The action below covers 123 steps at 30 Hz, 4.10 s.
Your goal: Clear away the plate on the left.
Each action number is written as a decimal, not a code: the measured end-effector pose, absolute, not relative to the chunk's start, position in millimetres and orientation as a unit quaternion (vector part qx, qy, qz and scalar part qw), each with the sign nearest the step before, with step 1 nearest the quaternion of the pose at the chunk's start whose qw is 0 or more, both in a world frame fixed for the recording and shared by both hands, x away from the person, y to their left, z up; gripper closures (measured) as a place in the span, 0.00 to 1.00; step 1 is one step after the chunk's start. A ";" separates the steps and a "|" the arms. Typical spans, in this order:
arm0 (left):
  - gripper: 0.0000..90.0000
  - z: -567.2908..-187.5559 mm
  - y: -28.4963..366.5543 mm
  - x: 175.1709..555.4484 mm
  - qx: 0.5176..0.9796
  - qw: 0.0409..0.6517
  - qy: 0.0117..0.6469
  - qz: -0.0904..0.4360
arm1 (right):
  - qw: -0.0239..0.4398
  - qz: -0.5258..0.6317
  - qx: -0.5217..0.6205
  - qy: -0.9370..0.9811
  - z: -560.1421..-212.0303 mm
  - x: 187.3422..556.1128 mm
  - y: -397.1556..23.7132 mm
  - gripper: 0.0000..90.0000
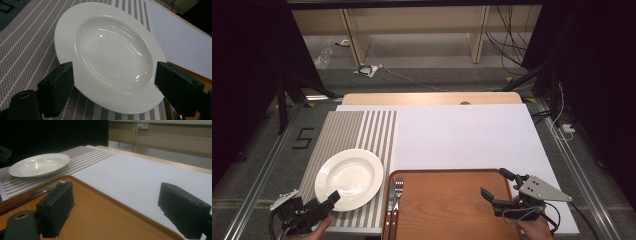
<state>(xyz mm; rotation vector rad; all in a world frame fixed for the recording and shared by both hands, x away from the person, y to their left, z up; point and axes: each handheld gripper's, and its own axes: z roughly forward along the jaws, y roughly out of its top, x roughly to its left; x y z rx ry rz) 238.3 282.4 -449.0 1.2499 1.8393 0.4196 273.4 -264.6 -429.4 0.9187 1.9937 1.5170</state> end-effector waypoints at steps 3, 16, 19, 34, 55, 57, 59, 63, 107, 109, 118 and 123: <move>0.18 -451.4 286.4 236.9 0.479 0.435 0.746 0.154 | 0.235 0.552 0.335 0.727 -429.3 273.2 -264.5 0.16; 0.18 -467.1 298.2 236.4 0.417 0.452 0.784 0.087 | 0.235 0.552 0.334 0.727 -429.4 273.2 -264.1 0.16; 0.18 -469.4 300.1 235.5 0.402 0.460 0.788 0.076 | 0.234 0.552 0.335 0.727 -429.4 273.1 -264.0 0.16; 0.23 -485.9 297.2 232.8 0.316 0.503 0.805 -0.005 | 0.233 0.550 0.334 0.729 -429.8 273.1 -262.0 0.16; 0.43 -502.9 279.9 234.6 0.246 0.527 0.813 -0.037 | 0.231 0.552 0.332 0.729 -430.1 273.4 -261.2 0.16; 0.47 -505.1 279.1 234.8 0.239 0.527 0.815 -0.040 | 0.232 0.551 0.333 0.729 -430.0 273.5 -261.3 0.16; 0.50 -507.2 278.2 235.9 0.232 0.529 0.815 -0.043 | 0.231 0.551 0.333 0.730 -430.2 273.7 -261.2 0.16; 0.54 -510.1 276.6 236.2 0.218 0.526 0.821 -0.049 | 0.231 0.551 0.332 0.730 -430.3 273.7 -260.9 0.16; 0.90 -531.7 270.1 245.4 0.121 0.526 0.835 -0.110 | 0.228 0.551 0.328 0.732 -430.9 273.9 -260.1 0.16; 0.89 -530.2 270.4 245.6 0.123 0.527 0.834 -0.110 | 0.228 0.552 0.328 0.732 -430.9 273.8 -260.2 0.16; 0.89 -524.1 267.4 245.1 0.135 0.539 0.822 -0.120 | 0.229 0.551 0.329 0.732 -431.1 274.1 -260.8 0.16; 0.89 -520.6 263.0 245.4 0.146 0.545 0.816 -0.127 | 0.228 0.551 0.331 0.732 -431.0 274.1 -261.0 0.16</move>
